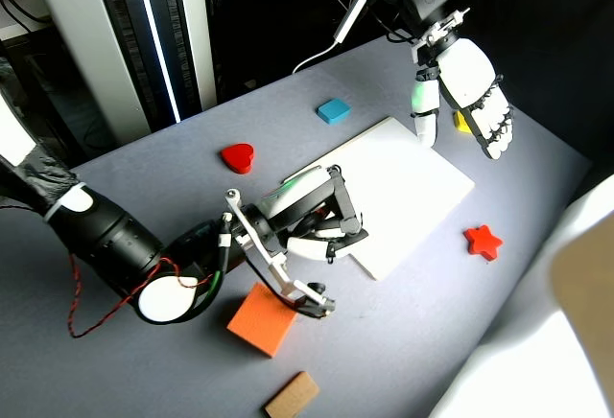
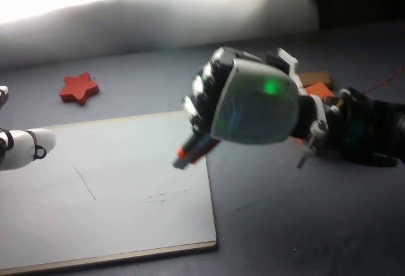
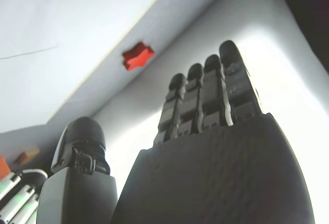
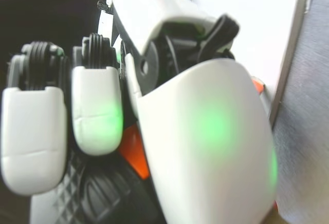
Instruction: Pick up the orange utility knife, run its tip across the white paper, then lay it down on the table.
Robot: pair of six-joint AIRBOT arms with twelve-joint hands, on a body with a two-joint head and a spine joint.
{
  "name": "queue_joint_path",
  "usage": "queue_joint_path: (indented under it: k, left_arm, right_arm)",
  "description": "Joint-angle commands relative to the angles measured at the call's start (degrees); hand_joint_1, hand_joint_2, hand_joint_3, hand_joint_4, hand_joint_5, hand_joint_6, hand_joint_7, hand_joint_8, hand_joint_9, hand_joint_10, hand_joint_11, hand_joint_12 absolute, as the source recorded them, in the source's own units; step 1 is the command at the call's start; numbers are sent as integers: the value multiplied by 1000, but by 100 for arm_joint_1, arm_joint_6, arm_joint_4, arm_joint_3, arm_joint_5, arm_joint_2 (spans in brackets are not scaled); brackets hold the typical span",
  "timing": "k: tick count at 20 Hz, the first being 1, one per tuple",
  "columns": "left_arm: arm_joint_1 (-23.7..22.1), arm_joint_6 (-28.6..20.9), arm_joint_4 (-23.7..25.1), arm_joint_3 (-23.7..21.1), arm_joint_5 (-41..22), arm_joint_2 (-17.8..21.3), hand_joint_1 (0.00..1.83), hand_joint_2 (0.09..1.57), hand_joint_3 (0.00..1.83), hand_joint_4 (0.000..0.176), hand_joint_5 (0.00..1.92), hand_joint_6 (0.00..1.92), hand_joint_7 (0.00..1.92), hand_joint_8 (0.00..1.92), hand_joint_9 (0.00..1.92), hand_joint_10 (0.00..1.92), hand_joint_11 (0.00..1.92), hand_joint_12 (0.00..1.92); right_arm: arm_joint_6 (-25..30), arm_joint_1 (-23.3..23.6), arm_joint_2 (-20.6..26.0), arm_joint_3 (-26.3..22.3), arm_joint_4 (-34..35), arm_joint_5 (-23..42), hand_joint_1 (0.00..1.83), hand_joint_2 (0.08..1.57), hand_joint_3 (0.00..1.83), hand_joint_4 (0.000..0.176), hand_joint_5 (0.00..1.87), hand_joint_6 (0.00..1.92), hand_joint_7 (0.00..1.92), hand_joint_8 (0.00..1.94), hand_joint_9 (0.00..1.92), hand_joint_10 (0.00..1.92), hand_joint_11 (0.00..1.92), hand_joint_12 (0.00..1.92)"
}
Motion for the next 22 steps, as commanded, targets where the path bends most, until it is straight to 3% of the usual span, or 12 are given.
queue_joint_path:
  k: [1, 5, 8, 11, 14, 17, 22]
  left_arm:
    - [2, -10, 342, 12, -404, 17, 0, 1254, 4, 0, 0, 0, 8, 6, 5, 5, 0, 225]
    - [-36, -13, 508, 12, -77, 17, 0, 1242, 0, 0, 0, 0, 19, 4, 13, 5, 0, 242]
    - [-205, -13, 754, -85, 299, -90, 0, 1247, 1, 0, 0, 0, 28, 3, 30, 5, 0, 369]
    - [-339, -11, 844, -275, 528, -207, 0, 1261, 3, 0, 0, 0, 27, 2, 31, 3, 0, 255]
    - [-469, 65, 845, -528, 452, -293, 0, 1262, 3, 0, 0, 0, 18, 0, 25, 0, 0, 284]
    - [-537, 176, 847, -768, 405, -326, 0, 1257, 0, 0, 0, 0, 43, 2, 40, 2, 0, 325]
    - [-537, 178, 923, -1140, 361, -359, 0, 1249, 0, 0, 0, 0, 39, 3, 35, 5, 0, 349]
  right_arm:
    - [-85, 141, 56, -103, 516, 393, 1516, 970, 701, 176, 1509, 1921, 1673, 1941, 1774, 1921, 1817, 1921]
    - [57, 351, 346, -703, 1109, -233, 1519, 945, 686, 176, 1506, 1921, 1670, 1941, 1772, 1921, 1822, 1921]
    - [318, 506, 1042, -1856, 1929, -1531, 1521, 935, 700, 176, 1502, 1921, 1670, 1941, 1769, 1921, 1836, 1921]
    - [796, 616, 1848, -3089, 2642, -2750, 1514, 986, 623, 176, 1489, 1921, 1655, 1941, 1753, 1921, 1814, 1921]
    - [1503, 788, 2626, -4065, 2708, -3818, 1529, 984, 618, 176, 1430, 1921, 1605, 1941, 1724, 1921, 1818, 1921]
    - [1917, 975, 3089, -4610, 2708, -4593, 1558, 948, 642, 176, 1469, 1921, 1629, 1941, 1737, 1921, 1816, 1921]
    - [2158, 1224, 3456, -5110, 2708, -5969, 1525, 964, 649, 176, 1411, 1921, 1596, 1941, 1710, 1921, 1810, 1921]
